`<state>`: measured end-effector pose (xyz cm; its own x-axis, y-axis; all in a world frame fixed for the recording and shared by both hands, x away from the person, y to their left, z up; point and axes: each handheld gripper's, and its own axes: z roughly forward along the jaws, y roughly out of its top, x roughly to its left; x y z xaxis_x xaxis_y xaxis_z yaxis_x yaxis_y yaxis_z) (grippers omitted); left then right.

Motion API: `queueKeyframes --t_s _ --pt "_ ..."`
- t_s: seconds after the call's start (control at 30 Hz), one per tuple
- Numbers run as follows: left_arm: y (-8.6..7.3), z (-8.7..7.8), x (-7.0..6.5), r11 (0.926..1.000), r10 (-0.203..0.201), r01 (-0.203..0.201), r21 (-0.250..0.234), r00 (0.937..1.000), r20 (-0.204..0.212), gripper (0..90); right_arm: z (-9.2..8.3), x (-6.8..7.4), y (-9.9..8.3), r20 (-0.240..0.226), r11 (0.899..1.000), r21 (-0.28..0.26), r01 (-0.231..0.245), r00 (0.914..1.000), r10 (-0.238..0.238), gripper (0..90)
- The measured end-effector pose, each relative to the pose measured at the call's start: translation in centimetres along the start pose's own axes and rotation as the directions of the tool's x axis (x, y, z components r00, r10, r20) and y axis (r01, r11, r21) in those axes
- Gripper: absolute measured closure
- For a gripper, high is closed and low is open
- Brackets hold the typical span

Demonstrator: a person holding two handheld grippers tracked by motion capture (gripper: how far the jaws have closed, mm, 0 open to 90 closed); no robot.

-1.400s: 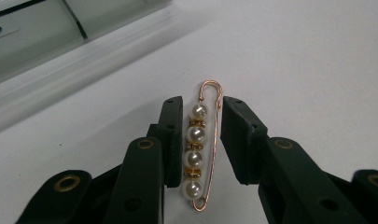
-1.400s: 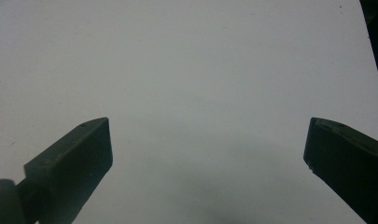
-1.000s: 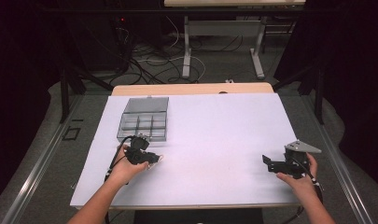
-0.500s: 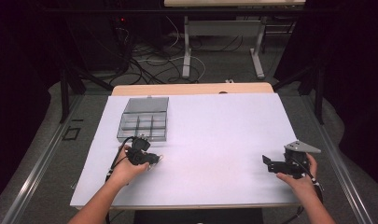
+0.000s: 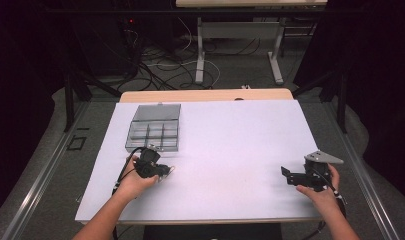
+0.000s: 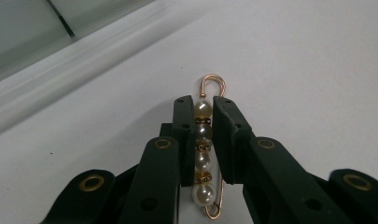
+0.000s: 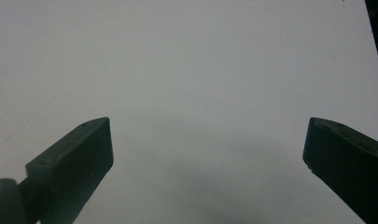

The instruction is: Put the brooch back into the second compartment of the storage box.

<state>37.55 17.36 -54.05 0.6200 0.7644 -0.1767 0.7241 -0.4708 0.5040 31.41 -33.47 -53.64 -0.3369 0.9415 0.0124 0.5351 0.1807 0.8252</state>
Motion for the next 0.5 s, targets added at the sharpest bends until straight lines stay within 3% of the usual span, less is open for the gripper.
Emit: queueKeyframes --t_s 0.07,0.1,0.13,0.4,0.5 --pt "-0.08 0.06 -0.05 0.9999 -0.004 0.004 -0.012 1.0000 0.000 80.1 0.01 -0.01 0.00 0.001 1.000 0.000 0.000 1.0000 0.000 1.1" --pt "-0.08 0.04 0.05 0.9998 0.014 -0.014 -0.013 0.9999 -0.006 80.2 0.03 0.00 0.00 0.002 1.000 0.000 -0.001 1.0000 0.001 1.1" --pt "-0.13 0.04 -0.03 0.9999 -0.004 0.004 -0.015 1.0000 -0.003 80.2 0.04 -0.01 -0.01 0.002 1.000 0.001 0.002 1.0000 -0.002 1.1" --pt "-0.21 -0.17 0.19 0.9995 -0.005 0.005 -0.032 0.9999 0.013 80.3 0.06 -0.01 -0.06 0.003 1.000 0.009 -0.004 1.0000 0.004 1.1" --pt "-0.30 -0.24 0.17 0.9985 -0.027 0.028 -0.048 0.9994 0.019 80.3 0.03 -0.13 -0.07 0.001 1.000 0.013 0.003 1.0000 -0.003 1.1"
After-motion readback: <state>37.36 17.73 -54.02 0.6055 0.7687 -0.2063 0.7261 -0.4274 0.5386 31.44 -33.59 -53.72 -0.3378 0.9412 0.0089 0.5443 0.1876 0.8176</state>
